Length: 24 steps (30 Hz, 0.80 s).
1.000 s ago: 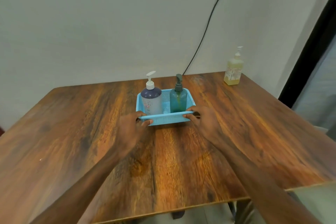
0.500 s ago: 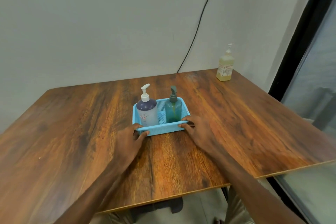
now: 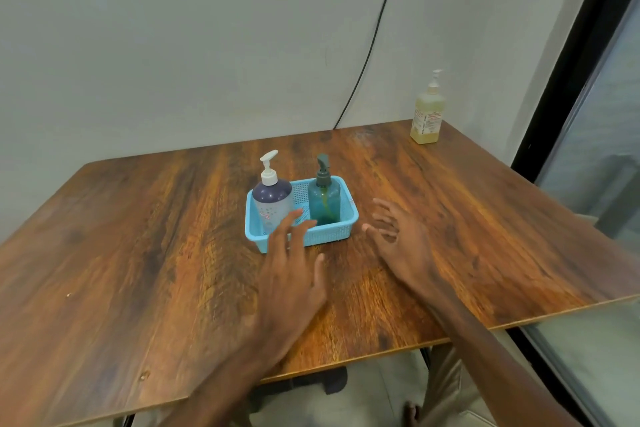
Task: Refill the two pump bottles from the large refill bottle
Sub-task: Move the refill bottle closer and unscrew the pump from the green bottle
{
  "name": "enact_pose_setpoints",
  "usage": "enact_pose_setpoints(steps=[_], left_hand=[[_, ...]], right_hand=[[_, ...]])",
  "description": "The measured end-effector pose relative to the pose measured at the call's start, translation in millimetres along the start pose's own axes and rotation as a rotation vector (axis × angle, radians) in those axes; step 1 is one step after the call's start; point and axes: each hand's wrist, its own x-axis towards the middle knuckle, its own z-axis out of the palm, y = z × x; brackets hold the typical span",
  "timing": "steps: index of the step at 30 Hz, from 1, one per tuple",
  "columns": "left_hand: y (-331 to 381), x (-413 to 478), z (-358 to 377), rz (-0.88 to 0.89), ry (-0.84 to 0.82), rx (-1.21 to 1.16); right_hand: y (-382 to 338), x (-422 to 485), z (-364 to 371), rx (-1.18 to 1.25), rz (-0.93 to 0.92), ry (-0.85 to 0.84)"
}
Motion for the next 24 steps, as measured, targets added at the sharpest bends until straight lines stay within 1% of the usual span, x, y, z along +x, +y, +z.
enact_pose_setpoints(steps=[3, 5, 7, 9, 11, 14, 17, 19, 24], left_hand=[[33.2, 18.6, 21.5, 0.175, -0.061, -0.061], [52.4, 36.1, 41.4, 0.24, -0.146, -0.108], [67.8, 56.0, 65.0, 0.269, -0.224, -0.126], [80.3, 76.5, 88.5, 0.257, -0.298, -0.149], [89.6, 97.8, 111.7, 0.229, -0.372, -0.139], [98.4, 134.4, 142.9, 0.235, -0.466, -0.019], [104.6, 170.3, 165.1, 0.273, -0.722, 0.107], [106.8, 188.4, 179.8, 0.256, -0.833, 0.21], [117.7, 225.7, 208.4, 0.157, -0.901, 0.324]], right_hand=[[9.3, 3.1, -9.9, -0.002, 0.023, 0.047], [20.6, 6.6, -16.9, -0.044, 0.067, 0.04], [36.3, 12.2, -25.1, -0.106, 0.105, 0.011], [48.9, 21.4, -35.6, -0.126, 0.149, -0.011], [59.7, 34.6, -45.8, -0.127, 0.187, 0.007], [73.1, 60.1, -64.1, -0.11, 0.293, 0.04], [86.6, 87.0, -80.0, -0.095, 0.359, 0.07], [96.4, 105.1, -85.7, -0.085, 0.389, 0.072], [115.2, 157.8, -84.6, -0.078, 0.428, 0.102]])
